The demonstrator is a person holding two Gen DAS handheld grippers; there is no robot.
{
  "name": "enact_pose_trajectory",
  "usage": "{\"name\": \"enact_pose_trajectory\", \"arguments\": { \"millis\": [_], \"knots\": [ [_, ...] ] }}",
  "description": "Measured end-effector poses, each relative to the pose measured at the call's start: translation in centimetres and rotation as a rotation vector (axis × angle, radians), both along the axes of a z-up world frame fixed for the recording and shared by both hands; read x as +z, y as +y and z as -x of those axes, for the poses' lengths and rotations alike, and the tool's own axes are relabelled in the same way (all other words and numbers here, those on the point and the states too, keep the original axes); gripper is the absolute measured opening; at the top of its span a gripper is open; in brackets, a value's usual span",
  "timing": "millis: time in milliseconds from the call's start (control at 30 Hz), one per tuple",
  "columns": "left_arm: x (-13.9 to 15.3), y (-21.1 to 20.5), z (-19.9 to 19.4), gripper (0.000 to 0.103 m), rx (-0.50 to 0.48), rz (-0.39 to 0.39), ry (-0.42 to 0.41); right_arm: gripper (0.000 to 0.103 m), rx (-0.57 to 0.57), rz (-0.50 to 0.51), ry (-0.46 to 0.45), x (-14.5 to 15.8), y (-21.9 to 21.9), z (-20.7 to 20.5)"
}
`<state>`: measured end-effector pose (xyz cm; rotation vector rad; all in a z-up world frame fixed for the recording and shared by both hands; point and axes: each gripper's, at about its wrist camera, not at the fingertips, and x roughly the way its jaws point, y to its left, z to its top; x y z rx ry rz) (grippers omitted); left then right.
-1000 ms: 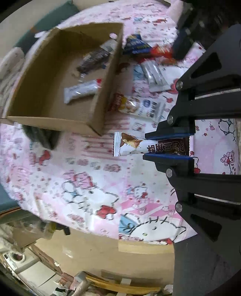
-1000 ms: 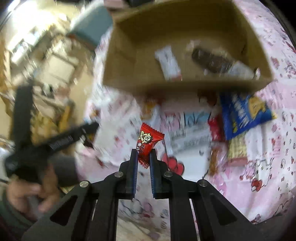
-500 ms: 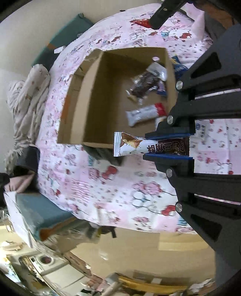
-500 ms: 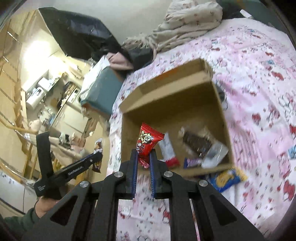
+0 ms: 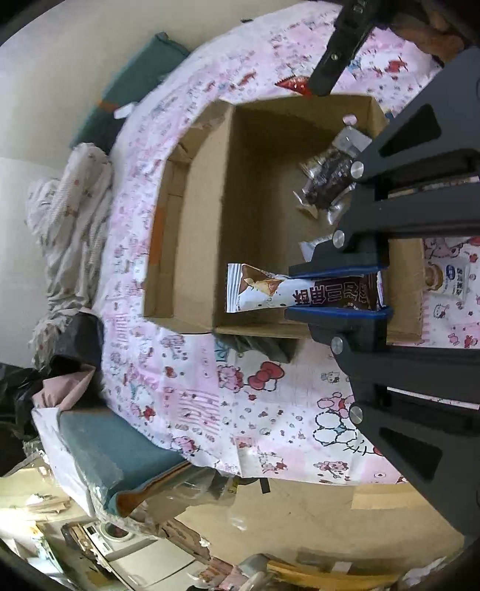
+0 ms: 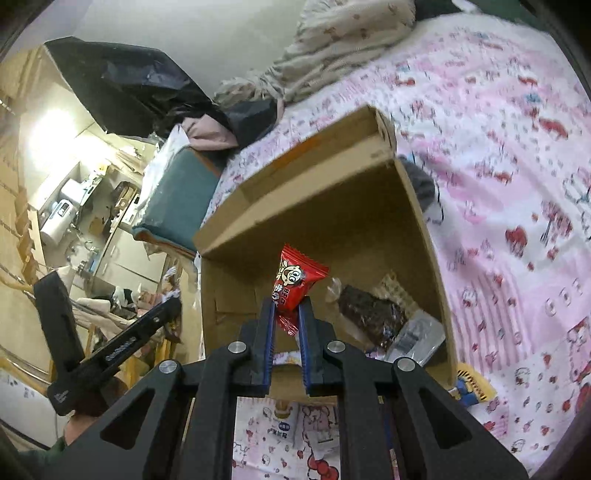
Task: Organize snacks
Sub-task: 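Carry both snacks over the box and open both grippers to drop them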
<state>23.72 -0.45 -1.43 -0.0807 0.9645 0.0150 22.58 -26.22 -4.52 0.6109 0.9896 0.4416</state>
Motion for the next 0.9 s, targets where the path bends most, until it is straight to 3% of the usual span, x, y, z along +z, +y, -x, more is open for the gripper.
{"name": "enact_pose_trajectory", "arguments": {
  "millis": [300,900],
  "knots": [
    [-3.3,-0.7,-0.8,0.012,-0.057,0.009,0.034,0.013,0.028,0.025,0.039,-1.9,1.1,-0.6],
    [-4.1,-1.3,-0.6,0.013,-0.081,0.032,0.037,0.017,0.04,0.073,0.04,-2.6,2.0,-0.7]
  ]
}}
